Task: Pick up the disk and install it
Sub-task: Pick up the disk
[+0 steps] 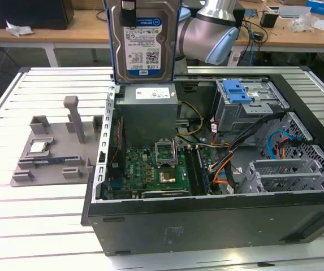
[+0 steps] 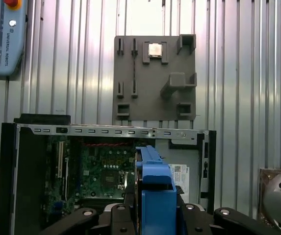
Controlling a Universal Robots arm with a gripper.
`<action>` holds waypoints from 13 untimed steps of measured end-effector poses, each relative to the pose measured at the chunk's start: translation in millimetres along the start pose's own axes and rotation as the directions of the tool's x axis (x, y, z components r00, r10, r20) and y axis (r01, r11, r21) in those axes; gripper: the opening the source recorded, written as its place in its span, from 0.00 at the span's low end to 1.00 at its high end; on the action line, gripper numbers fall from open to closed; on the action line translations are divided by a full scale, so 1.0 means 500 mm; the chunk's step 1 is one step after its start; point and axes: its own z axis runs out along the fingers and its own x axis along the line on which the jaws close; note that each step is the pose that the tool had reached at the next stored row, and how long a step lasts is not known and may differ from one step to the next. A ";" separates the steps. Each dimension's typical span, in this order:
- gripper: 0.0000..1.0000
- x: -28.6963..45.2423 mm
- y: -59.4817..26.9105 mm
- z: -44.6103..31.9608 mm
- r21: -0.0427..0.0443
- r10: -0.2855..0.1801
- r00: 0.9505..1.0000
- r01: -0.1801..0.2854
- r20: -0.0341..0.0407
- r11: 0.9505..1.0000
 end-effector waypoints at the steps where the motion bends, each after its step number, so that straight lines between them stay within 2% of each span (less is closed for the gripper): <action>1: 0.37 0.003 -0.003 0.000 0.000 0.000 1.000 0.000 0.000 1.000; 13: 0.37 0.032 -0.038 -0.001 0.000 0.000 1.000 0.000 0.000 1.000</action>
